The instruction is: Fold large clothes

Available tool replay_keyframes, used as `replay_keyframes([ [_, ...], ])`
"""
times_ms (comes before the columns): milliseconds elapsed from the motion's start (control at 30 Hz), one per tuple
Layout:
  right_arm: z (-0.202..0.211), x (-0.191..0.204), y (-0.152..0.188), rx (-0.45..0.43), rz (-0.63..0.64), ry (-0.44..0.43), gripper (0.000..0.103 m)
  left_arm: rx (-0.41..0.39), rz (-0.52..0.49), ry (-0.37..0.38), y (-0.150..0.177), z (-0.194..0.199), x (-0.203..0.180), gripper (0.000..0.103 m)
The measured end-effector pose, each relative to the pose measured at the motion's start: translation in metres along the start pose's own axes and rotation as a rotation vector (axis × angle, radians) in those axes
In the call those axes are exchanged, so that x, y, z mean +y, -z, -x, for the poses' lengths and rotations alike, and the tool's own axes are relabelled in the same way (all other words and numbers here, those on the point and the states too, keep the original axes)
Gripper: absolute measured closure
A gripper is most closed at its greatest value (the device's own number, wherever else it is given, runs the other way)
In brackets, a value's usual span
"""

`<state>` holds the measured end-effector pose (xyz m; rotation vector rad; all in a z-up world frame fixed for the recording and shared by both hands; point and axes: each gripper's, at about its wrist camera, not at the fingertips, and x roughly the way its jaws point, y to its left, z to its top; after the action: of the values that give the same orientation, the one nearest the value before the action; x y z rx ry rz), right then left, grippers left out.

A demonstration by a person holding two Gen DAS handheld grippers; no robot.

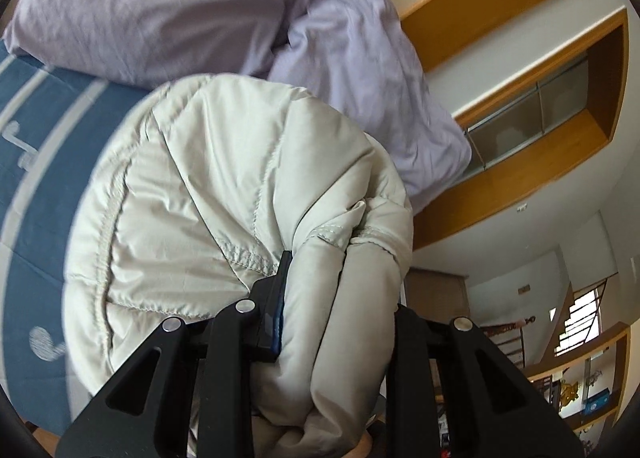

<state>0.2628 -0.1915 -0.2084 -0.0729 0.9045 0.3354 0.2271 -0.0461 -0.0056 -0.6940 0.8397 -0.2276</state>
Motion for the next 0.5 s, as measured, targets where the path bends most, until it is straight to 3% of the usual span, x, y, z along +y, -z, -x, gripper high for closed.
replay_keyframes([
  [500, 0.033, -0.048, 0.023, -0.076, -0.026, -0.094, 0.038, 0.119, -0.063, -0.095, 0.036, -0.088, -0.025, 0.08],
])
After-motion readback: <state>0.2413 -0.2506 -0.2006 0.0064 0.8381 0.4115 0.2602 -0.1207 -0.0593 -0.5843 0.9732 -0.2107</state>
